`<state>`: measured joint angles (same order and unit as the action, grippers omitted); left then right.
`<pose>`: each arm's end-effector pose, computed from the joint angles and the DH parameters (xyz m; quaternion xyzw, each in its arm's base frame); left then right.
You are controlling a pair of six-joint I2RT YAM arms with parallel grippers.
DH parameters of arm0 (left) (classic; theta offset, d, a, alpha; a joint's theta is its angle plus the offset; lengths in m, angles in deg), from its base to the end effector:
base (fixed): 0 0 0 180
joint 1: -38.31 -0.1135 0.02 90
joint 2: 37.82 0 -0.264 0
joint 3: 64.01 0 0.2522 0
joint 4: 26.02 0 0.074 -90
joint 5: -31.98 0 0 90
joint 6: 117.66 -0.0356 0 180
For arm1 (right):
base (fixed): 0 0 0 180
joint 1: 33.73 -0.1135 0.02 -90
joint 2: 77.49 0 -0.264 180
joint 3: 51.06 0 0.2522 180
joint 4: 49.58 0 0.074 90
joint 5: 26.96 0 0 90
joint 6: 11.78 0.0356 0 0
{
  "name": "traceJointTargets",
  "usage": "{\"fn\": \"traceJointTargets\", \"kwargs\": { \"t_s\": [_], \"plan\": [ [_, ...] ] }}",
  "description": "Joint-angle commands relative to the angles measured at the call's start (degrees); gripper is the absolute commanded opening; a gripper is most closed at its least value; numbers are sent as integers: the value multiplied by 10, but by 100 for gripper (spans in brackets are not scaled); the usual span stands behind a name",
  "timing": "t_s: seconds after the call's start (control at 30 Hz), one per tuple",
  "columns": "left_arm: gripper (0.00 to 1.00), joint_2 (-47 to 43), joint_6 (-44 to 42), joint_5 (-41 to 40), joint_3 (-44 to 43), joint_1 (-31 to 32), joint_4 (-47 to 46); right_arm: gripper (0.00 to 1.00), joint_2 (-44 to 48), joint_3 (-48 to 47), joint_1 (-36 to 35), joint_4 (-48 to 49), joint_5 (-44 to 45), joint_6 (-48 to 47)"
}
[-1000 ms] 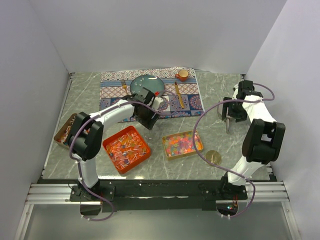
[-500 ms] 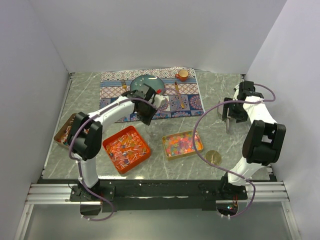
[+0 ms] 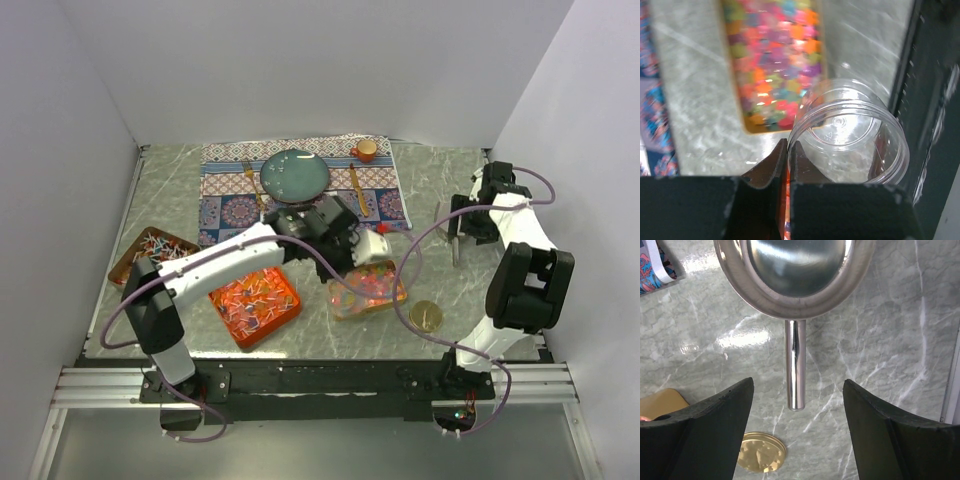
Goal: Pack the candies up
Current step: Place the packing bottle at the center of the board.
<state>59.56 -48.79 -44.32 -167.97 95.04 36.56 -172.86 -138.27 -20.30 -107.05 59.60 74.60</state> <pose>0.1933 -0.3099 0.3142 0.6238 0.7167 -0.1973 0.2415 0.3308 -0.0768 0.2408 0.0772 0.9740 -0.0023 0.2130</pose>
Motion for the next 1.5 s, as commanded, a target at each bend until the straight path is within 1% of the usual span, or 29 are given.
{"fn": "traceJointTargets", "kwargs": {
  "t_s": [0.0,0.17,0.27,0.33,0.53,0.63,0.73,0.83,0.87,0.93,0.97,1.0,1.07,1.1,1.13,1.17,1.23,1.27,1.3,1.33,1.37,1.4,1.43,1.47],
  "plan": [
    [1,46,-73,-3,-31,50,43,79,43,-14,5,0,6,-10],
    [1,93,-37,0,-39,95,38,79,69,-23,7,-5,-2,-10],
    [1,104,-7,-5,-31,109,12,79,81,-22,12,-6,-8,-4],
    [1,117,3,-33,-23,112,-6,79,83,-25,18,-9,-22,7],
    [2,119,25,-61,17,113,-62,79,80,-35,26,-8,-40,21],
    [10,126,29,-81,28,116,-75,79,76,-41,30,-7,-40,21],
    [23,128,28,-75,31,116,-73,79,77,-45,31,-9,-40,19],
    [48,125,18,-58,26,115,-72,79,77,-47,32,-9,-40,17],
    [58,118,16,-53,24,113,-74,79,77,-47,32,-11,-39,17],
    [65,109,18,-52,4,109,-81,79,79,-50,33,-15,-39,16],
    [67,104,20,-48,-15,103,-73,79,80,-52,33,-21,-37,14],
    [70,98,26,-45,-55,97,-60,79,83,-59,33,-23,-37,13],
    [75,78,31,-39,-95,82,-45,79,86,-65,33,-30,-33,11],
    [76,70,29,-31,-126,76,-30,80,87,-70,33,-31,-32,10],
    [78,59,30,-31,-135,62,-26,80,86,-71,34,-31,-31,10],
    [78,34,34,-34,-139,54,-26,80,86,-73,34,-32,-31,10],
    [77,3,45,-52,-114,22,-31,80,85,-72,34,-30,-32,12],
    [75,-30,47,-55,-98,9,-29,80,85,-71,34,-27,-32,14],
    [75,-47,50,-57,-56,-5,-29,80,84,-71,34,-26,-35,15],
    [75,-63,65,-61,-29,-36,-30,80,85,-71,34,-26,-38,16],
    [75,-89,70,-60,-10,-53,-22,80,84,-71,34,-27,-39,18],
    [75,-99,76,-63,31,-71,-16,80,86,-70,34,-27,-41,18],
    [74,-111,87,-69,52,-106,-14,80,86,-67,33,-26,-42,18],
    [74,-135,88,-71,75,-124,-16,80,87,-63,34,-24,-42,18]
  ]
}}
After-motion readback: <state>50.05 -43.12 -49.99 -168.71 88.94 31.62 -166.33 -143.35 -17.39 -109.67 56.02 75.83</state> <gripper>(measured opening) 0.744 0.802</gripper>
